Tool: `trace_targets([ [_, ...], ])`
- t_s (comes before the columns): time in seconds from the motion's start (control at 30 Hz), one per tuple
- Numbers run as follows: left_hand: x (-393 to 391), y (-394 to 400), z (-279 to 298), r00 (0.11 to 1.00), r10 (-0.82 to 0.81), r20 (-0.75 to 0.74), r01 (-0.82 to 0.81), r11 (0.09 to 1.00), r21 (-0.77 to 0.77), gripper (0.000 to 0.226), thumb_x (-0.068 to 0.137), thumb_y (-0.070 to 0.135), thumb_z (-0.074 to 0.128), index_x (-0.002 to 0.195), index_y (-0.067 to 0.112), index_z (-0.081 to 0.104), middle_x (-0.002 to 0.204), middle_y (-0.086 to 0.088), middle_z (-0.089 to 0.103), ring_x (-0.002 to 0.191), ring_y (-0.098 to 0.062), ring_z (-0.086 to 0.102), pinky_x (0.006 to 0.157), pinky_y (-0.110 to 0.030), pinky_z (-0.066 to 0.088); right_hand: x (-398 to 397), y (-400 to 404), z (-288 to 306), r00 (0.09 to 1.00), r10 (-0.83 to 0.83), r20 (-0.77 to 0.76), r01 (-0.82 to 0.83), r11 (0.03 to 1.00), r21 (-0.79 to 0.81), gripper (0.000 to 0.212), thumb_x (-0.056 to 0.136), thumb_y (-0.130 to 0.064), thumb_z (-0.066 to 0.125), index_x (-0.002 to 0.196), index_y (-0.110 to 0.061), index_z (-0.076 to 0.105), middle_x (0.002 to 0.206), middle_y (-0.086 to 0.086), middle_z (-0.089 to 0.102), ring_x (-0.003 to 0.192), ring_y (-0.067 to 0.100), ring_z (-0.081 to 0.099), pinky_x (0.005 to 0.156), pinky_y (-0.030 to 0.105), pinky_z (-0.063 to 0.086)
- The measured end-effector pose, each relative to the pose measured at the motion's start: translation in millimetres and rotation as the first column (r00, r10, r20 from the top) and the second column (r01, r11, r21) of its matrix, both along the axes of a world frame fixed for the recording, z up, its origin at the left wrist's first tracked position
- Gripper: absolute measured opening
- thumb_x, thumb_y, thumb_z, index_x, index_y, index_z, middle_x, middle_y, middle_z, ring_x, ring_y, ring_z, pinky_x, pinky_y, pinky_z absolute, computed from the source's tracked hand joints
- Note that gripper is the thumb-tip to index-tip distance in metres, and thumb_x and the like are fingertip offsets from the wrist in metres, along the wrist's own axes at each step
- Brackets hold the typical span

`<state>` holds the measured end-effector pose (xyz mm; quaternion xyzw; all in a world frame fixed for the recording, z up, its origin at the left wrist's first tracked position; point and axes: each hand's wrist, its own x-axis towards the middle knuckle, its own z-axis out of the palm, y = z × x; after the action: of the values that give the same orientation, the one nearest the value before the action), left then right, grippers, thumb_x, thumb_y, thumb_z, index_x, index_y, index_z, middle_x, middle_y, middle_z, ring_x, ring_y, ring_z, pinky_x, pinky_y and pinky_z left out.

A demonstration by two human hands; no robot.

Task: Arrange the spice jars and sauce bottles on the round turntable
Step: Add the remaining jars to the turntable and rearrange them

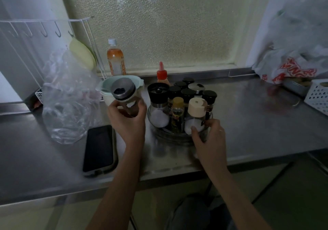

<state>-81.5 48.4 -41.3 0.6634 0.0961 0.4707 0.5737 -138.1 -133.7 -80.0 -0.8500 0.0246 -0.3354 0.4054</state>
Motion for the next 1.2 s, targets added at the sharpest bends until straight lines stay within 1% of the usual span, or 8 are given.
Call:
trace_targets([
  [0.17,-26,-18,-7,0.982,-0.187,-0.023,0.188,0.962,0.2,0.047,0.066,0.027,0.078,0.1,0.008,0.051,0.093,-0.002,0.051,0.077,0.005,0.049,0.062,-0.008,0.042,-7,4,-2,0.999,-0.026,-0.033,0.025,0.999,-0.042,0.032,0.087,-0.037,0.061,0.104,-0.015,0.046,0.096,0.002,0.053,0.091,0.01,0.043,0.066,0.025,0.037],
  [0.3,-26,-27,-10,0.943,-0.287,-0.17,0.33,0.878,0.348,0.047,0.068,0.026,0.079,0.102,0.01,0.052,0.097,0.0,0.05,0.074,-0.003,0.047,0.063,-0.003,0.038,-9,5,1,0.999,-0.033,-0.027,0.032,0.998,-0.047,0.032,0.087,-0.039,0.06,0.104,-0.016,0.045,0.1,0.004,0.055,0.091,0.006,0.04,0.067,0.023,0.036],
  [0.67,-22,-31,-9,0.938,-0.26,-0.228,0.328,0.878,0.349,0.042,0.072,0.027,0.075,0.103,0.008,0.054,0.099,0.001,0.049,0.078,-0.006,0.045,0.063,-0.001,0.037,-10,5,-6,0.999,-0.038,-0.026,0.035,0.994,-0.101,0.034,0.087,-0.038,0.058,0.109,-0.016,0.046,0.107,0.005,0.057,0.1,0.016,0.051,0.072,0.024,0.041],
  [0.83,-19,-30,-10,0.92,-0.297,-0.257,0.376,0.857,0.353,0.041,0.074,0.03,0.073,0.105,0.013,0.053,0.102,0.003,0.05,0.08,-0.004,0.046,0.065,0.0,0.037,-7,1,-3,1.0,-0.001,0.004,0.001,0.997,-0.072,0.031,0.087,-0.039,0.059,0.105,-0.017,0.047,0.1,0.001,0.057,0.093,0.008,0.045,0.072,0.022,0.04],
  [1.0,-17,-31,-12,0.923,-0.289,-0.256,0.373,0.838,0.398,0.043,0.073,0.031,0.074,0.105,0.012,0.053,0.1,0.004,0.049,0.08,-0.004,0.045,0.066,0.001,0.036,1,-9,29,0.981,0.005,0.196,-0.027,0.993,0.112,0.016,0.09,-0.033,0.052,0.1,-0.022,0.047,0.093,-0.003,0.055,0.084,0.007,0.052,0.074,0.016,0.043],
  [1.07,-17,-31,-12,0.917,-0.316,-0.244,0.394,0.82,0.416,0.043,0.074,0.03,0.074,0.106,0.012,0.052,0.101,0.004,0.048,0.077,0.002,0.045,0.067,0.002,0.036,18,-20,54,0.97,-0.047,0.239,0.02,0.993,0.116,0.015,0.091,-0.024,0.05,0.103,-0.014,0.05,0.096,0.002,0.056,0.089,0.015,0.054,0.078,0.024,0.045],
  [1.13,-17,-30,-12,0.913,-0.346,-0.216,0.407,0.8,0.441,0.043,0.073,0.034,0.07,0.104,0.011,0.052,0.099,0.004,0.047,0.083,0.012,0.047,0.069,0.002,0.036,44,-31,81,0.993,-0.018,0.116,0.006,0.994,0.106,0.026,0.09,-0.018,0.051,0.115,-0.013,0.05,0.108,0.006,0.058,0.097,0.02,0.055,0.082,0.032,0.046],
  [1.2,-16,-30,-12,0.904,-0.368,-0.217,0.427,0.791,0.437,0.046,0.071,0.044,0.063,0.103,0.013,0.051,0.098,0.005,0.047,0.086,0.018,0.045,0.069,0.0,0.038,74,-42,103,0.978,0.103,-0.181,-0.094,0.994,0.058,0.04,0.089,-0.02,0.054,0.127,-0.019,0.045,0.124,0.01,0.054,0.107,0.022,0.053,0.087,0.035,0.045],
])
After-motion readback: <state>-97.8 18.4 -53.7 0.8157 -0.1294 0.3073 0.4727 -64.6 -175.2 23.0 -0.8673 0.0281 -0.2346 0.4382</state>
